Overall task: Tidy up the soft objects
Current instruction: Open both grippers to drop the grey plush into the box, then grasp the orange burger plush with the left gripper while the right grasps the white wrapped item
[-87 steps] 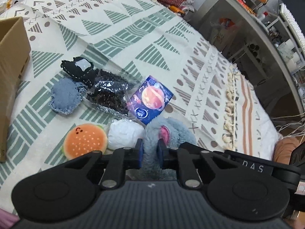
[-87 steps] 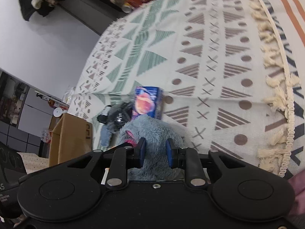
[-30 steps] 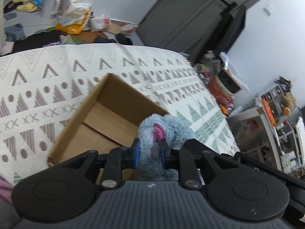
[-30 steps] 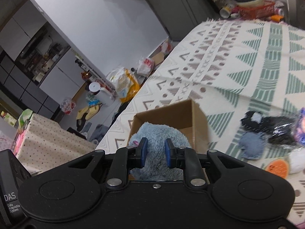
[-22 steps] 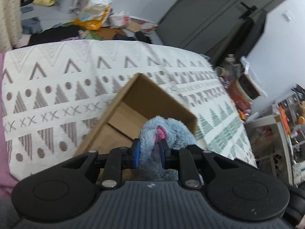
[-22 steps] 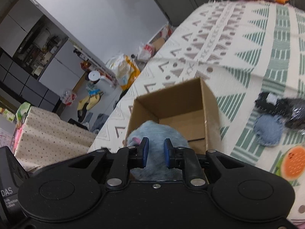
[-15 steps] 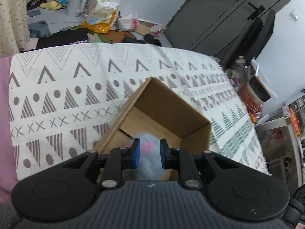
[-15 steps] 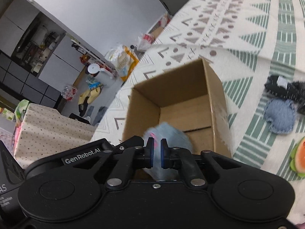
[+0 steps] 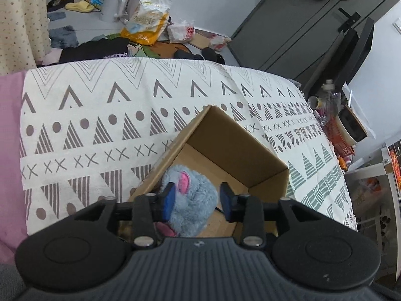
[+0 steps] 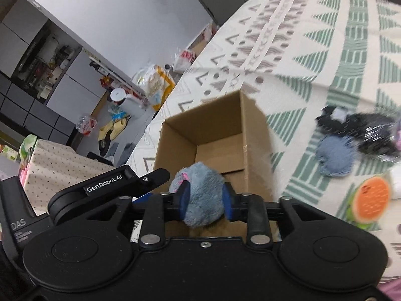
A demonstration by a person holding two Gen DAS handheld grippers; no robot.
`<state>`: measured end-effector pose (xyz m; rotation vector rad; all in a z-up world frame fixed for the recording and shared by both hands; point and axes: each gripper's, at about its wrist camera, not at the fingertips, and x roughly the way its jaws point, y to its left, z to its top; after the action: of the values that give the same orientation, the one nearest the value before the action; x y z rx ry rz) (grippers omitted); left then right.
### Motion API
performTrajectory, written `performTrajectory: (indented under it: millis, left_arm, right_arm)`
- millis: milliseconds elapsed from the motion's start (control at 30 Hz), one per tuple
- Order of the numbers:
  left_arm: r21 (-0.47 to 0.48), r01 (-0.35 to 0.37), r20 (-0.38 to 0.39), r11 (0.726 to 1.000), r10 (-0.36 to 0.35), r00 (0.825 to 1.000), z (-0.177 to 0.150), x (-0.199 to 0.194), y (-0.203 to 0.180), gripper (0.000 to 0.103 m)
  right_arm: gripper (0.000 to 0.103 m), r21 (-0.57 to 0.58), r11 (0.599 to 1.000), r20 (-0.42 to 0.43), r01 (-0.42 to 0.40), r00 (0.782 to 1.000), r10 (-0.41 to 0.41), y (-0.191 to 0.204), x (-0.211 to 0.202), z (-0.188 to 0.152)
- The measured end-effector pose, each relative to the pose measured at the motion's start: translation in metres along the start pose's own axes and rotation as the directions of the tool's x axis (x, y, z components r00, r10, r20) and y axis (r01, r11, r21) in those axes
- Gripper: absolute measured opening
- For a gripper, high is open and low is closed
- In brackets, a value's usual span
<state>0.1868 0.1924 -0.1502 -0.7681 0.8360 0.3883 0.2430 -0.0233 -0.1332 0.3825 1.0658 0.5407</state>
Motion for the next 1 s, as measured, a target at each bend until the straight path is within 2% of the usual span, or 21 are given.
performTrajectory:
  millis: [100, 233, 433, 633, 1000]
  left_arm:
    - [0.023, -0.012, 0.011, 1.000, 0.011, 1.000, -0.002, -0.004, -0.008, 0.053]
    - [0.060, -0.034, 0.045, 0.998, 0.031, 0.998, -0.009, -0.013, -0.021, 0.068]
    - [0.124, -0.033, 0.067, 0.992, 0.025, 0.997, -0.024, -0.024, -0.045, 0.074]
    - [0.214, -0.004, 0.074, 0.977, -0.012, 0.997, -0.046, -0.035, -0.077, 0.075]
    - [0.355, 0.038, 0.043, 0.934, -0.057, 0.997, -0.090, -0.039, -0.124, 0.076]
  right_arm:
    - [0.048, -0.006, 1.000, 0.038, 0.029, 0.999, -0.029, -0.010, -0.018, 0.001]
    - [0.060, 0.007, 0.998, 0.071, 0.061, 0.996, -0.062, -0.029, -0.035, 0.004]
    - [0.080, 0.051, 0.992, 0.127, 0.118, 0.984, -0.124, -0.065, -0.068, 0.002]
    - [0.090, 0.104, 0.985, 0.163, 0.137, 0.975, -0.153, -0.095, -0.096, -0.001]
    - [0.091, 0.187, 0.975, 0.190, 0.117, 0.970, -0.153, -0.149, -0.123, -0.007]
